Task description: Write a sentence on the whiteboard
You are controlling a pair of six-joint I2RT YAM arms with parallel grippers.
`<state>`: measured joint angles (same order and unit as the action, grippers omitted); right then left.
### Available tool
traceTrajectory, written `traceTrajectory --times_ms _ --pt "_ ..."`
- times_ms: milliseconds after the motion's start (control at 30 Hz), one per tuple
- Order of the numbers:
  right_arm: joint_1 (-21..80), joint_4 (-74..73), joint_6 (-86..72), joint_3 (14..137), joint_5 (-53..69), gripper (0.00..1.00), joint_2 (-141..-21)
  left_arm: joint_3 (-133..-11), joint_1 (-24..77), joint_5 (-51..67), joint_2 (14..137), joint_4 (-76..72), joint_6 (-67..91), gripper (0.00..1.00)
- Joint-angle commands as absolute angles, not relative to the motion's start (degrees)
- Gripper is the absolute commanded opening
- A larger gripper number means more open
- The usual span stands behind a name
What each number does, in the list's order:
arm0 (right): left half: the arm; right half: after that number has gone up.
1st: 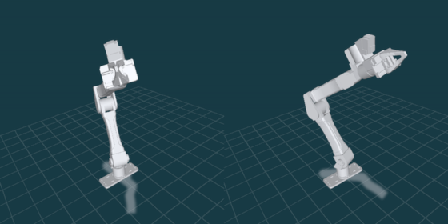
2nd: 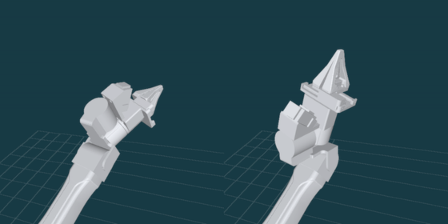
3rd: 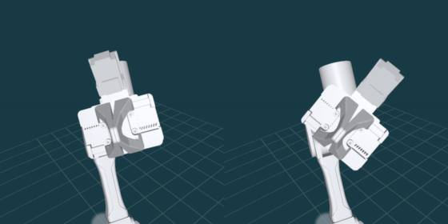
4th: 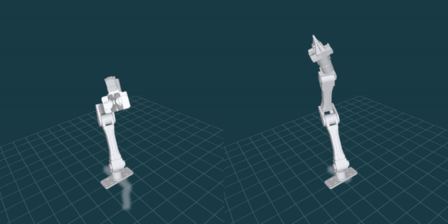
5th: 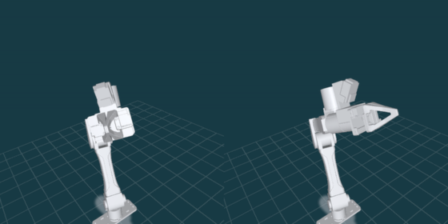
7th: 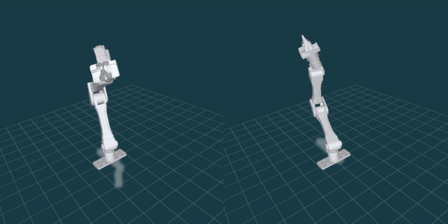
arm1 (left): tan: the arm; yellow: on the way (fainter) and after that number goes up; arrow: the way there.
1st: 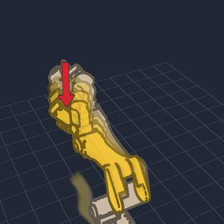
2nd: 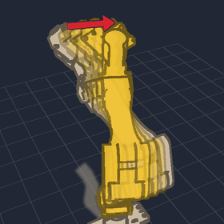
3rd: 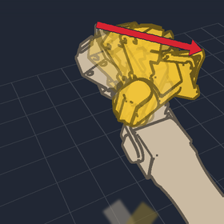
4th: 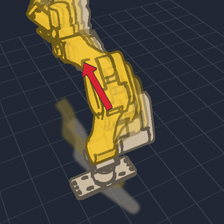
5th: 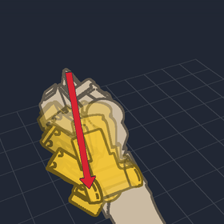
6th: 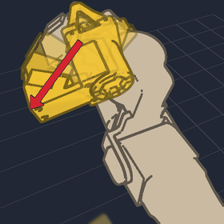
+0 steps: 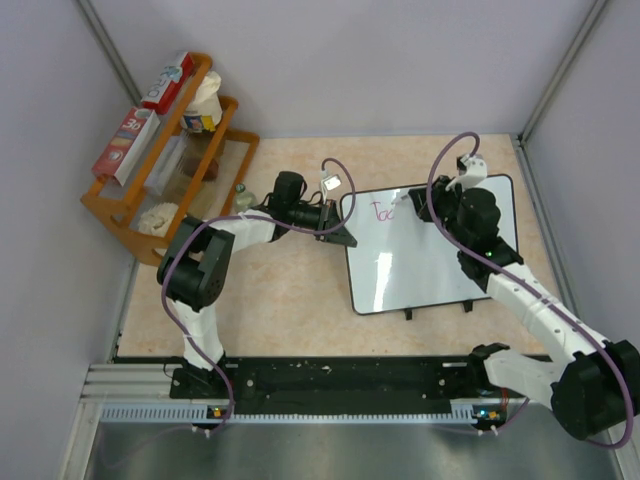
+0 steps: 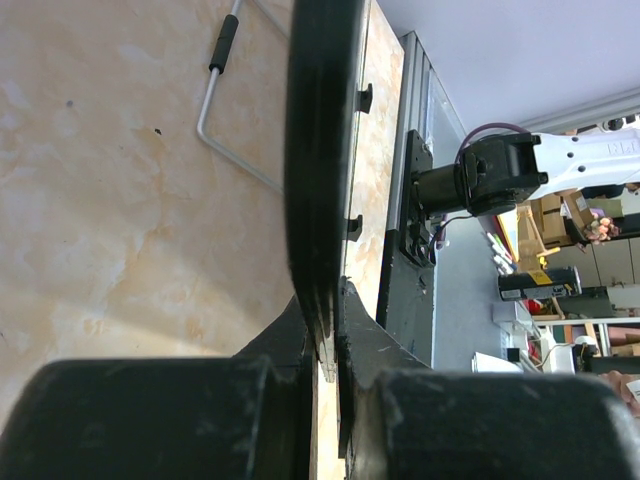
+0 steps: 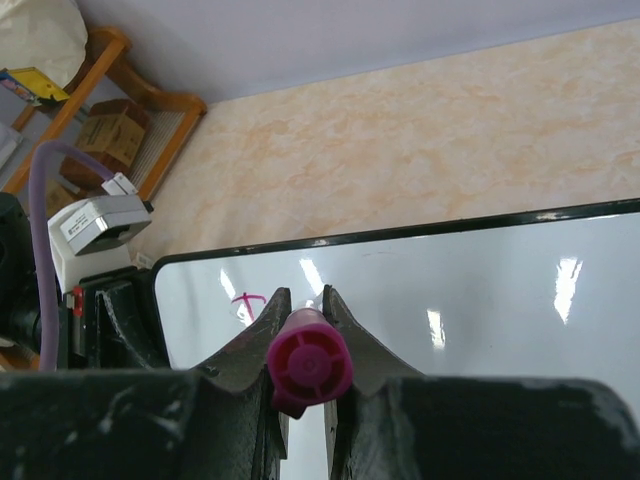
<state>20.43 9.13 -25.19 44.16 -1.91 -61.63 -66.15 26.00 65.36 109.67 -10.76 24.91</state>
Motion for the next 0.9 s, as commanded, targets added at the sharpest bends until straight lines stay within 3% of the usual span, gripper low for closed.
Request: traceTrajectory --times_ms 0,867 --pt "19.8 9.1 -24.0 42.2 -1.0 0.00 -59.4 -65.1 27.5 65.9 110.8 -9.8 21.9 0.00" --pt "19.8 7.0 -24.0 38.9 -2.5 0.00 -54.8 -65.3 27.5 65.7 110.7 -9.8 22.1 0.00"
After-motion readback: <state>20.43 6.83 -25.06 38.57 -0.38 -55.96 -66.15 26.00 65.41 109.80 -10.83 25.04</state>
